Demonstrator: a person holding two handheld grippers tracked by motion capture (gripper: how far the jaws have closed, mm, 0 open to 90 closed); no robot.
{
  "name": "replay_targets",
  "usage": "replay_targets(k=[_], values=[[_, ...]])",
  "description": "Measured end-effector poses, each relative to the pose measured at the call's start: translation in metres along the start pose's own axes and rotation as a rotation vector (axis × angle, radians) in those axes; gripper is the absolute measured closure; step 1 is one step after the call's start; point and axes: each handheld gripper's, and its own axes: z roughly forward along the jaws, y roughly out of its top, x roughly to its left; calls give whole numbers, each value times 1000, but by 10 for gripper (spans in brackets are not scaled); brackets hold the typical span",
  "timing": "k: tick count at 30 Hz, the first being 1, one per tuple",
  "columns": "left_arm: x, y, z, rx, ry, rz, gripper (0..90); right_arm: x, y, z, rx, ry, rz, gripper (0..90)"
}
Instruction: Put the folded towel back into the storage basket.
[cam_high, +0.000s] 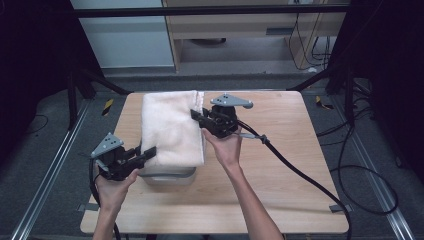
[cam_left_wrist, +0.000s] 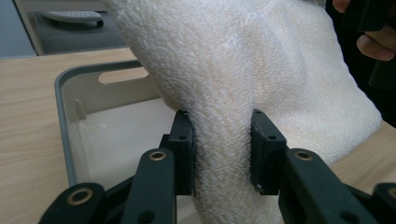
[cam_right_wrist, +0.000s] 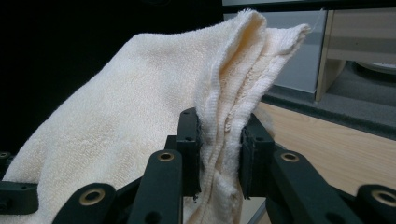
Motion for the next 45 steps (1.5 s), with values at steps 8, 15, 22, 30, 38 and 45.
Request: replay_targets(k=[8,15,22,30,38,45], values=[[12,-4,2,32,13,-19,661,2,-7,16,24,-3,4,732],[24,-11,7,70,18,-39,661,0,-17,32,51,-5,19,732],[34,-18,15,117,39,-45,661,0,-28,44,84,-14,21,738],[42,-27,26,151,51,-41,661,-3,-39,57,119,-29,20,744],[50,-33,34,177,65,-60,661,-10,-55,76,156,-41,36,746],[54,-39,45,212,86,-67,661,-13,-68,89,185,-60,38,744]])
